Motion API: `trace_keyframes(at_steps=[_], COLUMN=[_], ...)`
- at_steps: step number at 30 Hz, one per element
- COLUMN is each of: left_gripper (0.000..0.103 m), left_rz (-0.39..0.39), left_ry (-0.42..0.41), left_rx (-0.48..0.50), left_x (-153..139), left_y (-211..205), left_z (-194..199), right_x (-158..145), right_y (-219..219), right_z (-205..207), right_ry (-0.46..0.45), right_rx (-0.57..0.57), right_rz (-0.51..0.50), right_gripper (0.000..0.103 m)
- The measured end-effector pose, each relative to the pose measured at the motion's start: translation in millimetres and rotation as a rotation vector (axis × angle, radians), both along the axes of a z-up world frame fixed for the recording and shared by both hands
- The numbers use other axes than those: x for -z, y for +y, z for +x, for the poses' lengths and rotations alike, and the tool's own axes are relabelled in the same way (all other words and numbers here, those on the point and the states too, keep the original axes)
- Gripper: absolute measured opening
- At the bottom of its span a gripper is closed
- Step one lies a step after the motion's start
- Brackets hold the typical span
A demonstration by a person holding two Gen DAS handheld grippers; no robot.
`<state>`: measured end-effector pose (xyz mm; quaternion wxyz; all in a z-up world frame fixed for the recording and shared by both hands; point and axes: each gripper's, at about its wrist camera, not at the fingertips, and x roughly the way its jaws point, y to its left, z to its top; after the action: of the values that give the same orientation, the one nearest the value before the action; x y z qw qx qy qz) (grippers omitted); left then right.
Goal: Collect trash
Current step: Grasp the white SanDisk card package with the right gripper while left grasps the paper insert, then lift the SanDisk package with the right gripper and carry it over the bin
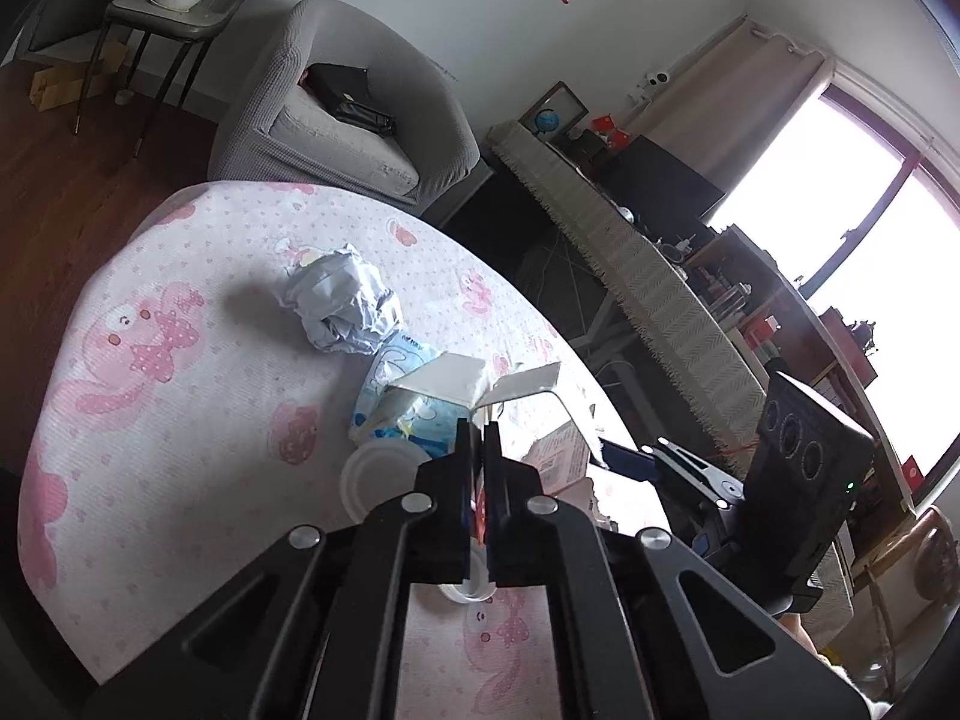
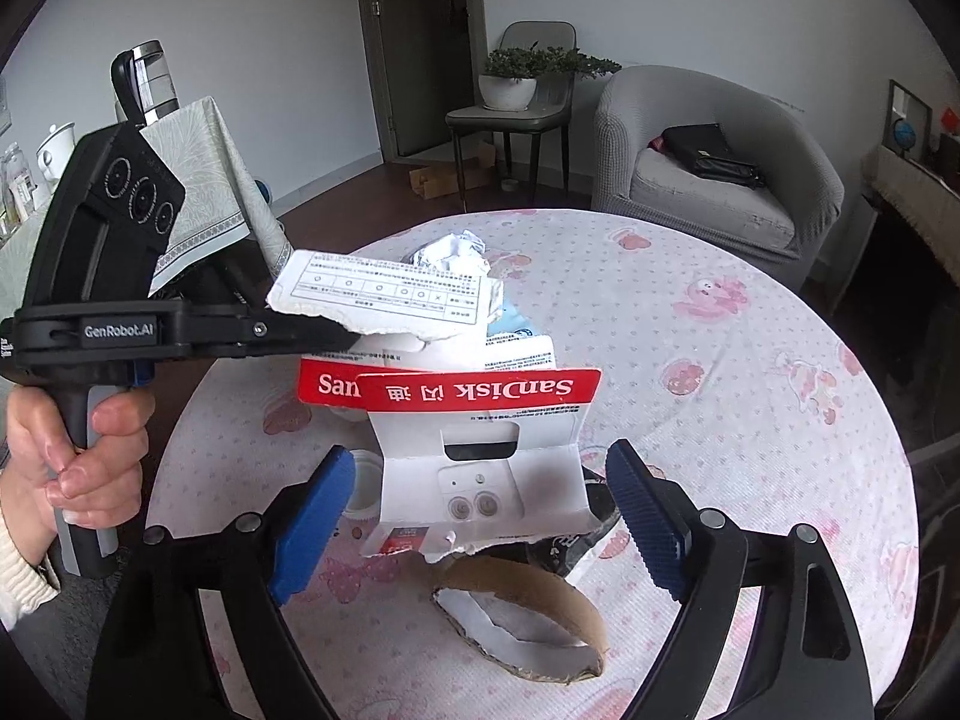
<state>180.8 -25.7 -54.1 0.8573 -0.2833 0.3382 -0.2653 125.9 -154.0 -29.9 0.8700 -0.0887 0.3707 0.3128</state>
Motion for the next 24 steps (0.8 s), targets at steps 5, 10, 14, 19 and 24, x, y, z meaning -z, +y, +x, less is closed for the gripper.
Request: trace_keyframes(at_steps=[5,10,14,19,24], left_gripper=[0.001,0.001,0.001,0.001,0.001], left_rz=[0.019,0.058,0.104,0.191,0.225], left_ry=[-0.047,-0.076,-0.100,-0.127,-0.139], left_rx=[-0.034,-0.061,-0.071,-0.081,-0.098], left_x=[-13.6,-24.9,-35.0,-44.1,-49.3], left_y=[6.3,12.6,18.1,23.2,37.1], left_z=[-7.6,-15.8,-25.1,-37.3,-45.2], right_x=[5.9,2.0,-2.0,-4.6,-5.0], right_y=[3.6,4.5,10.2,19.0,21.2], right_z=[1.6,4.0,7.0,11.4,19.7], right_ry=[0.014,0.011,0.002,-0.010,0.013], right_rx=[0.005,0.020,0.021,0.024,0.077], right_rz=[-0.010,0.013,0.018,0.012,-0.003], right_gripper=[0.087,0.087,0.088,0.088,0.072])
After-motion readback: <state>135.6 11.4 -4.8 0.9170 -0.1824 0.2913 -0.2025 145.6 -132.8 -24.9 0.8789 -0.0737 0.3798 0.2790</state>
